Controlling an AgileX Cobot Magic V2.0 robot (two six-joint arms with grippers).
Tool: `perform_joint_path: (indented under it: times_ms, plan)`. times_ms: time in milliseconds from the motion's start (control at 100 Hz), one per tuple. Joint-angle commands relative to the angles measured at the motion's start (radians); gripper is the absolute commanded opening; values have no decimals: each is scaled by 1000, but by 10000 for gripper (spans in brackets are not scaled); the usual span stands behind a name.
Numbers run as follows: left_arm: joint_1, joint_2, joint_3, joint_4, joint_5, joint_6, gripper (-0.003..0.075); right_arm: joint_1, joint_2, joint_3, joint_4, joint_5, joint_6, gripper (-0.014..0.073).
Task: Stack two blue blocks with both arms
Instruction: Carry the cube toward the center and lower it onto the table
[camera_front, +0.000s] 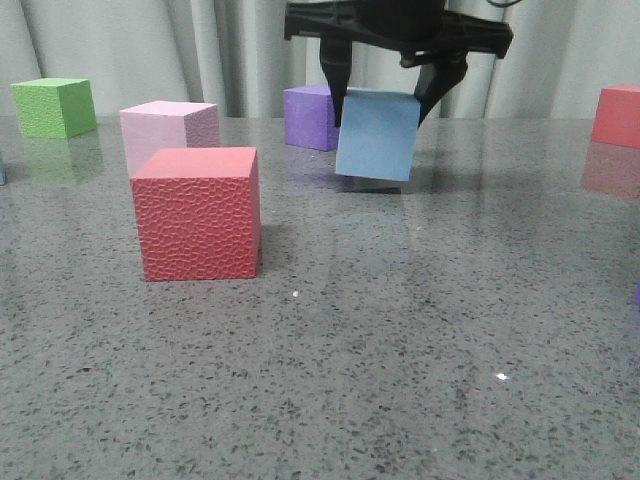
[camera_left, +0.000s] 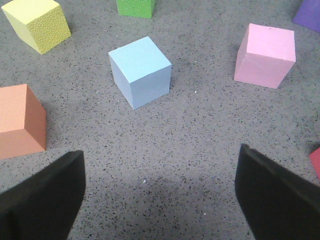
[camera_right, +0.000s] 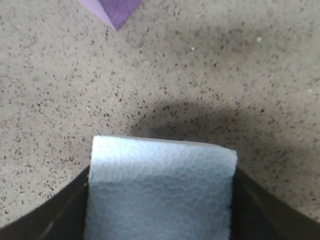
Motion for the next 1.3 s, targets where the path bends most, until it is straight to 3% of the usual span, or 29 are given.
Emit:
perform_joint_path:
  times_ms: [0,310,570,970,1290]
  plan:
    - [-9,4,-34,0,-70,1,577,-2,-43,-35,-1,-35,-1,375]
    - [-9,4,-34,0,-70,1,577,-2,-36,-35,4,-44,-1,398]
    - [-9,4,-34,0,-72,1,577,-2,-36,-35,4,-48,-5,663]
    - [-9,4,-34,0,-72,1,577,-2,-60,-71,-9,-29,-5,663]
    - [-9,4,-34,0,-72,1,577,-2,-158,-123,-116,16,-56,663]
